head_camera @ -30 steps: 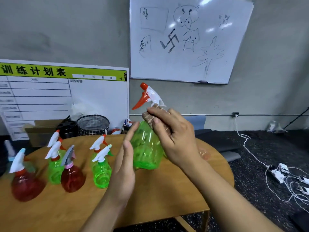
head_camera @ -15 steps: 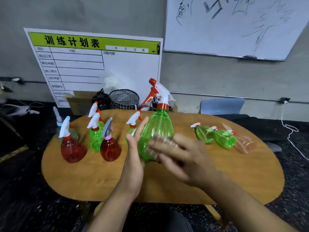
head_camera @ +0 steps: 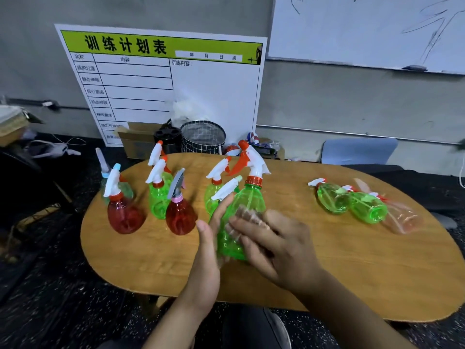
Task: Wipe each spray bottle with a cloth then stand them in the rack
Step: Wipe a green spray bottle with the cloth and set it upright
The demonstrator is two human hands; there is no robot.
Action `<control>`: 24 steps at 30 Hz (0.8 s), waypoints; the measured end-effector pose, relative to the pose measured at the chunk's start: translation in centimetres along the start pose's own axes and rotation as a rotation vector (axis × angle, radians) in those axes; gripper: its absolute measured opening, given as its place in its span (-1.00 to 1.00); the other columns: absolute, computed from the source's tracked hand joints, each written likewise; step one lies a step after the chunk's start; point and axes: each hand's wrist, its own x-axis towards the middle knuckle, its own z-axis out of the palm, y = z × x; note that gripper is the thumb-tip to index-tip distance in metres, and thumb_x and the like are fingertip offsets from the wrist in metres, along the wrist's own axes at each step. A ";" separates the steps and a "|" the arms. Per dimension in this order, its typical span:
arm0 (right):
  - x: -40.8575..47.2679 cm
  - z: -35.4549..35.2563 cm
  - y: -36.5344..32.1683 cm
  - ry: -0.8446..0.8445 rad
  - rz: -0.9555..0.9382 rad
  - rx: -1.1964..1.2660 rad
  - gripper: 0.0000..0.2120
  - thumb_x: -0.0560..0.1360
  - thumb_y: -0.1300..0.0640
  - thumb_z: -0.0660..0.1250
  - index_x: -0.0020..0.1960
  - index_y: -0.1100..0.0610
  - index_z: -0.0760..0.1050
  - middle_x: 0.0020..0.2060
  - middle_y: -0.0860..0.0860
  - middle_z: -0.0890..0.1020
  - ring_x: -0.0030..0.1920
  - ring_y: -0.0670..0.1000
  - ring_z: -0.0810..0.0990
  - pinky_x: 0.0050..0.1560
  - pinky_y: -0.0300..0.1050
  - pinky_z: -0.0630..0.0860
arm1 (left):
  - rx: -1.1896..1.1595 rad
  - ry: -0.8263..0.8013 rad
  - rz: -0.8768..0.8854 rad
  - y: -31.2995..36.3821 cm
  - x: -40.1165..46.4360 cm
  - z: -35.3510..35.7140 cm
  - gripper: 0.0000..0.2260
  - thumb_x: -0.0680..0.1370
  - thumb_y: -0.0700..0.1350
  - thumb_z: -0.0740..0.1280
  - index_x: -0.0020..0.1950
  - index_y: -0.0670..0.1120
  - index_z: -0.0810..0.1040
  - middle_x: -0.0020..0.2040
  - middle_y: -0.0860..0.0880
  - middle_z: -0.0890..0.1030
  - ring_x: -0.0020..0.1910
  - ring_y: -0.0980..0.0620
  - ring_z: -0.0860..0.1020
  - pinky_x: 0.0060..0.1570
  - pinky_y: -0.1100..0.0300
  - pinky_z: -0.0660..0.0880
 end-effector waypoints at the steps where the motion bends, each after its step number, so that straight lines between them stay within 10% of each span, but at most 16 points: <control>1: -0.8 0.1 0.0 -0.010 -0.041 -0.008 -0.75 0.65 0.05 0.36 0.26 0.05 0.71 -0.16 0.02 0.59 -0.23 -0.01 0.51 -0.30 -0.15 0.47 | 0.003 0.004 -0.001 -0.1 0.1 0.1 -0.19 0.49 0.57 0.00 0.62 0.18 0.35 0.48 0.04 0.59 0.50 0.03 0.52 0.45 0.07 0.49; 7: -5.1 0.9 0.4 -0.057 -0.058 0.100 -0.75 0.61 0.08 0.43 0.27 0.03 0.71 -0.15 0.00 0.60 -0.21 0.00 0.58 -0.25 -0.13 0.55 | -0.025 0.088 -0.028 -2.6 1.6 1.5 -0.31 0.55 0.48 -0.02 0.58 0.24 0.42 0.51 0.01 0.56 0.52 -0.02 0.50 0.54 -0.11 0.33; 11: -7.5 -0.1 1.5 0.093 0.381 0.305 -0.74 0.65 0.10 0.35 0.30 0.04 0.67 -0.03 -0.21 0.54 -0.12 -0.25 0.54 -0.08 -0.35 0.47 | 0.013 0.094 -0.015 -4.8 2.7 2.9 -0.32 0.47 0.58 0.26 0.53 0.35 0.45 0.58 0.10 0.47 0.62 -0.01 0.37 0.62 -0.22 0.21; 15: -6.8 -0.9 3.3 0.275 0.722 0.400 -0.73 0.68 0.10 0.31 0.34 0.00 0.64 0.04 -0.09 0.68 0.03 -0.06 0.64 0.03 -0.22 0.48 | -0.032 0.054 -0.018 -6.3 4.1 5.3 -0.30 0.43 0.35 0.56 0.54 0.27 0.47 0.55 0.05 0.52 0.56 -0.04 0.45 0.58 -0.29 0.28; 19: -5.2 -2.5 4.7 0.314 0.777 0.426 -0.70 0.70 0.12 0.25 0.38 -0.04 0.57 0.24 -0.23 0.64 0.33 -0.07 0.59 0.29 -0.25 0.44 | -0.018 0.042 0.009 -6.3 5.6 7.6 -0.37 0.55 0.24 0.50 0.59 0.17 0.44 0.56 0.00 0.51 0.57 -0.08 0.44 0.57 -0.32 0.28; 24: -3.9 -3.8 5.3 0.293 0.769 0.314 -0.68 0.70 0.05 0.23 0.42 0.02 0.56 0.20 -0.05 0.64 0.24 -0.12 0.58 0.21 -0.32 0.43 | -0.060 -0.022 -0.007 -5.5 6.5 8.1 -0.46 0.63 0.13 0.34 0.62 0.12 0.41 0.53 -0.05 0.53 0.54 -0.12 0.47 0.54 -0.38 0.31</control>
